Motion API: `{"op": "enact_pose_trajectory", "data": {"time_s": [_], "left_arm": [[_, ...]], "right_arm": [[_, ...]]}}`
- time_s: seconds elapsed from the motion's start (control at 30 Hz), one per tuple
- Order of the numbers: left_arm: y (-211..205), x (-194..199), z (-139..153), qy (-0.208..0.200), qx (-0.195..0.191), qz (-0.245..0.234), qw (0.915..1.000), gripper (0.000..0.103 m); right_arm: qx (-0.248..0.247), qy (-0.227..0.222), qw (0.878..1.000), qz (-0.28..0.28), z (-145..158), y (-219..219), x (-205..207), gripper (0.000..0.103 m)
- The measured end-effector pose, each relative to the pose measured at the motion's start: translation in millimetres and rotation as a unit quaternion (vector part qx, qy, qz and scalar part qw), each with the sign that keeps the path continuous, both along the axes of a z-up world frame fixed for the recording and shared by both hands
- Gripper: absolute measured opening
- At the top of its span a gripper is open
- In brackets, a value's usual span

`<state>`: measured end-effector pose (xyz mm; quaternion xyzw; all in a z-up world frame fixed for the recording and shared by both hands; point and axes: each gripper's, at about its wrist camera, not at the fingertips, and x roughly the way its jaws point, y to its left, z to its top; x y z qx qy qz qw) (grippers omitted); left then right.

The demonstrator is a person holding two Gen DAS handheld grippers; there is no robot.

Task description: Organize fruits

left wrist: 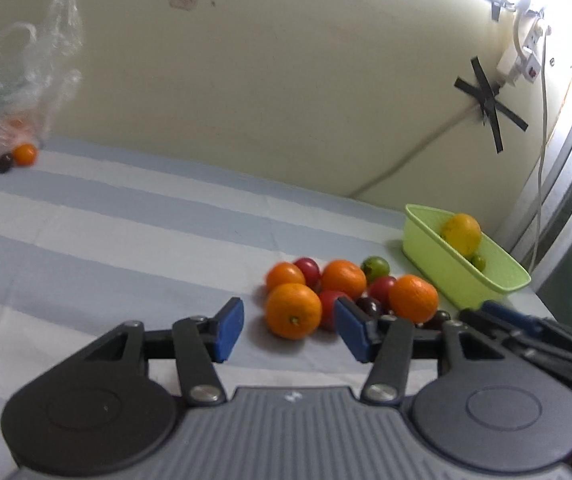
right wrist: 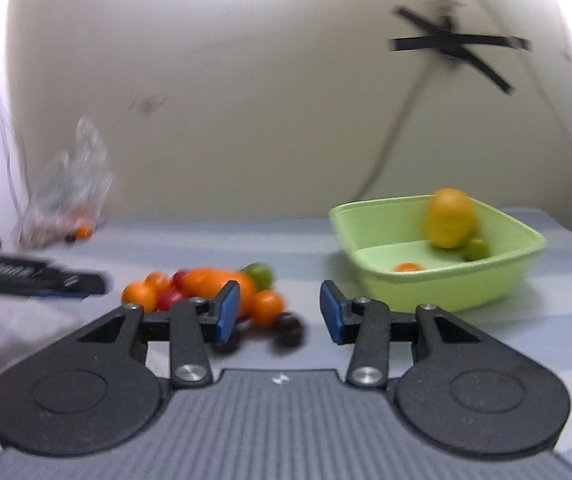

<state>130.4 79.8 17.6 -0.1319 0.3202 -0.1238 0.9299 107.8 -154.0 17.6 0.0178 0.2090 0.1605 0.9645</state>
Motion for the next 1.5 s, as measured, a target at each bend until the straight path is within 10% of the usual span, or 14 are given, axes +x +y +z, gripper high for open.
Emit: {"op": "enact_pose_trajectory", "data": {"time_s": [0.33,0.8,1.23,1.5], "left_arm": [[-17,-6,4,-0.031,-0.009,-0.042,0.9986,0.048],[-107,35,6,-0.039,0.087,-0.112,0.9891,0.040],[-49,-51,10,-0.029,0.020,-0.085,0.9958,0.039],[-62,-96,-10,-0.040,0.064,-0.093,0.9929,0.041]], "right_arm": [[-0.045,0.066,0.996,0.025,-16,25,18,0.047],[-0.073,0.069,0.994,0.040,-17,35,24,0.030],[-0.076,0.048,0.995,0.033,-16,-7,-55,0.028],[-0.065,0.039,0.997,0.025,-21,-31,-105,0.029]]}}
